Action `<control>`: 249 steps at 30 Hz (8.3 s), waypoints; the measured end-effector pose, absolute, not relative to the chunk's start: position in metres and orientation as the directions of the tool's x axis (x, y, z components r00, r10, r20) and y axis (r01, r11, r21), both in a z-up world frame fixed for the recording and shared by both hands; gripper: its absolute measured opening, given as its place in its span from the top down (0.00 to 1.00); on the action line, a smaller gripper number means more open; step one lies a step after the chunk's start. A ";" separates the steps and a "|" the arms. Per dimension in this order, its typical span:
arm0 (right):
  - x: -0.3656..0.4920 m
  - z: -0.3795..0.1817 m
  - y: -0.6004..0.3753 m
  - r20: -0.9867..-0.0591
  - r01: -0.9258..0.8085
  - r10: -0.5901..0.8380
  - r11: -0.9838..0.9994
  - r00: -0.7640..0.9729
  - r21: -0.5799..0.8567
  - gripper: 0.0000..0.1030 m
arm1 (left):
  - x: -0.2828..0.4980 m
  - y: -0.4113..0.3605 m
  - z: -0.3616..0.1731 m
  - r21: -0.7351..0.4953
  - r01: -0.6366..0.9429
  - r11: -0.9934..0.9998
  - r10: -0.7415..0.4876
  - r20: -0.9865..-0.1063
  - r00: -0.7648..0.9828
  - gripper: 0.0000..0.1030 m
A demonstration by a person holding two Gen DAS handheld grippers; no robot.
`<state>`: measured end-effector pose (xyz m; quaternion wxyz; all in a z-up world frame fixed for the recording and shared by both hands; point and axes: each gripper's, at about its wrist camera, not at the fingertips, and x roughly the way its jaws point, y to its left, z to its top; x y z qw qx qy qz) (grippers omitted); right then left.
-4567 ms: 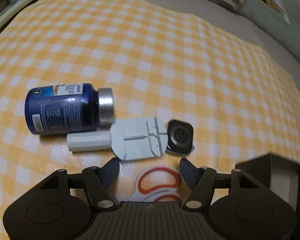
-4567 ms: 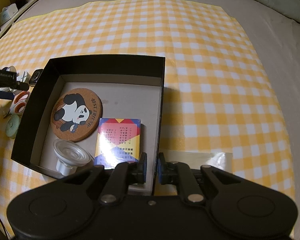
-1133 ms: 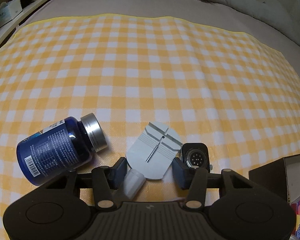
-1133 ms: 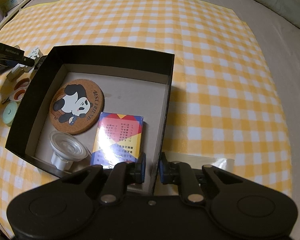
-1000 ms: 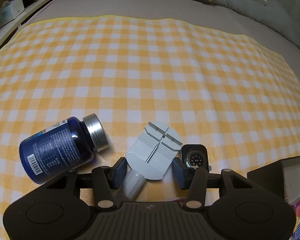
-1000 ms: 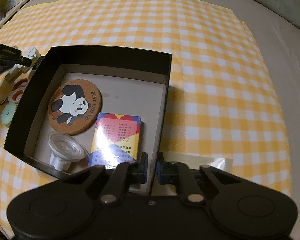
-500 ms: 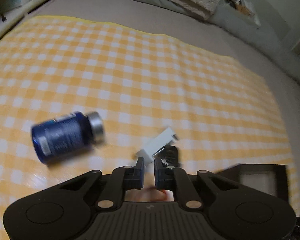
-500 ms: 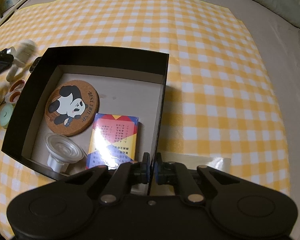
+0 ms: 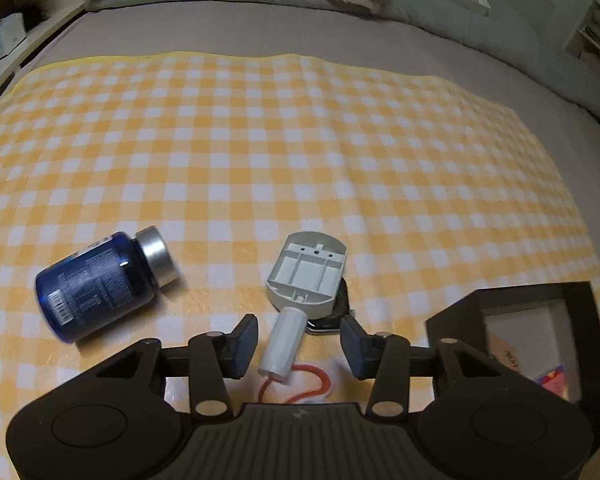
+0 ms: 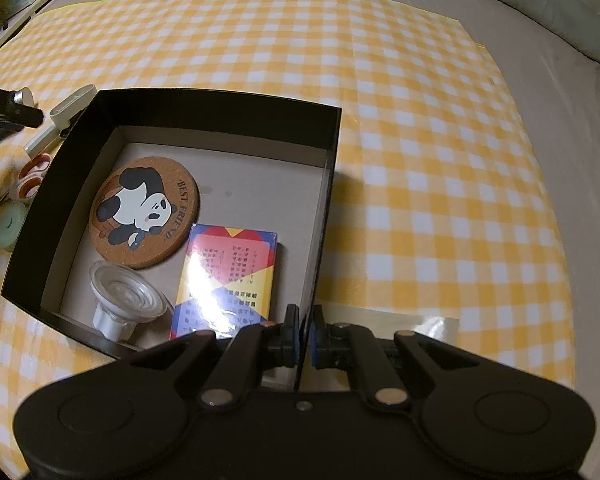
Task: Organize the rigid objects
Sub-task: 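Close the left gripper on the white tool's handle, then lift the white tool and carry it over the black box, then lower the white tool onto the panda coaster and open the left gripper, then move the left gripper to the blue pill bottle lying on its side, then close the left gripper around the blue pill bottle, then carry the pill bottle into the black box and open the left gripper, then move the left gripper to the mint-green round tape measure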
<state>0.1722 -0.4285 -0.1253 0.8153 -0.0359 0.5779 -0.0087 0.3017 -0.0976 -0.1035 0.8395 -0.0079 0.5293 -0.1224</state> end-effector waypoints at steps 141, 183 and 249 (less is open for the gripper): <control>0.177 -0.130 -0.434 -0.947 -0.032 -0.029 0.999 0.319 -0.041 0.93 | 0.348 -0.053 -0.120 0.212 -0.274 0.938 0.329 -0.792 0.514 0.00; 0.176 -0.130 -0.432 -0.947 -0.037 -0.038 0.998 0.318 -0.052 0.93 | 0.249 -0.193 -0.049 -0.240 0.262 0.935 -0.341 -0.811 0.475 0.08; 0.174 -0.127 -0.431 -0.948 -0.043 -0.040 0.997 0.317 -0.057 0.94 | 0.230 -0.223 -0.049 -0.223 0.456 0.861 -0.434 -0.790 0.433 0.04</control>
